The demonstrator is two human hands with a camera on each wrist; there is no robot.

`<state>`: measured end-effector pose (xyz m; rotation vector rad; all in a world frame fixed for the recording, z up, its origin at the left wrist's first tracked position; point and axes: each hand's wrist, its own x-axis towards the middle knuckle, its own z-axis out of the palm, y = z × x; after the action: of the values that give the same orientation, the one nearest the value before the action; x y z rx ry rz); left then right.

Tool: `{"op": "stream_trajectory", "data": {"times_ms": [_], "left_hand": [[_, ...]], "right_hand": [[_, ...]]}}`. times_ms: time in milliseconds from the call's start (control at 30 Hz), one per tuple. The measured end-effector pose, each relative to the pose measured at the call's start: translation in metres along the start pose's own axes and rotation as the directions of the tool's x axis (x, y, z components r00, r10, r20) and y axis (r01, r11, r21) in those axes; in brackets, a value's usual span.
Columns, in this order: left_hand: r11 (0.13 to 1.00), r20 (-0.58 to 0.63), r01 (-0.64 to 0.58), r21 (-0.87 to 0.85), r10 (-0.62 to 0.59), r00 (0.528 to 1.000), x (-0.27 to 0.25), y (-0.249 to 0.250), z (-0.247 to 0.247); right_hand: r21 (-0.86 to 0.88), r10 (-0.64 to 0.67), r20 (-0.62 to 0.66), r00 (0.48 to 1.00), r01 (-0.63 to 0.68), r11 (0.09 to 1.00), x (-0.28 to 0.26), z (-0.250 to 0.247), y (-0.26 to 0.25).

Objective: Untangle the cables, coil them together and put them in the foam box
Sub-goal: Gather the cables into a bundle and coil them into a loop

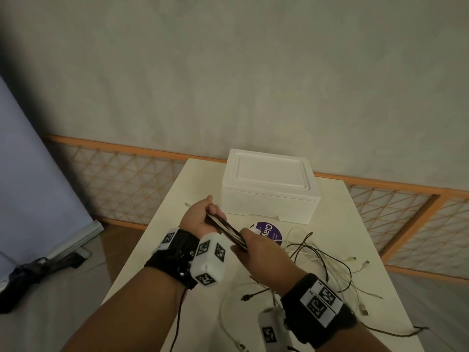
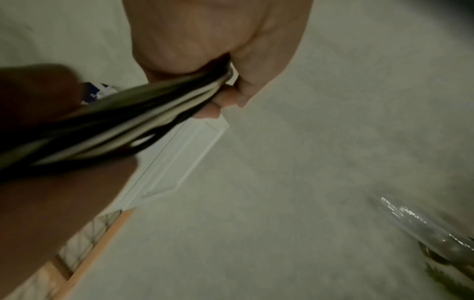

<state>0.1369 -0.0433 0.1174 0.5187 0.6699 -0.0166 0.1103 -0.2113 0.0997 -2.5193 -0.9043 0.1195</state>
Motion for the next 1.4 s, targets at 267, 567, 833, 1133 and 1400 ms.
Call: {"op": "stream_trajectory", "data": {"times_ms": [267, 567, 833, 1133, 1400], "left_hand": [[0.989, -0.039, -0.141, -0.049, 0.139, 0.989, 0.037, 0.029, -0.033], [0.931, 0.169, -0.279, 0.234, 0.243, 0.955, 0.012, 0.013, -0.032], [0.563, 0.526, -0.544, 0.622, 0.214, 0.823, -0.026, -0.022, -0.029], [0.548, 0.565, -0.515, 0.659, 0.091, 0.82, -0.021, -0.016, -0.046], [0.449, 0.552, -0.468, 0.761, -0.07, 0.831, -0.027, -0.019, -0.033]], "right_hand": [[0.017, 0.077, 0.163, 0.984, -0.081, 0.997, -0.043, 0.003, 0.045], [0.406, 0.114, 0.178, 0.977, -0.178, 0.896, -0.024, -0.016, 0.046], [0.348, -0.092, -0.285, 0.954, 0.192, 0.918, 0.053, -0.049, -0.043], [0.324, -0.099, -0.357, 0.929, 0.223, 0.919, 0.048, -0.011, -0.045], [0.491, -0.12, -0.149, 0.982, 0.178, 0.853, 0.058, -0.029, -0.037]]}}
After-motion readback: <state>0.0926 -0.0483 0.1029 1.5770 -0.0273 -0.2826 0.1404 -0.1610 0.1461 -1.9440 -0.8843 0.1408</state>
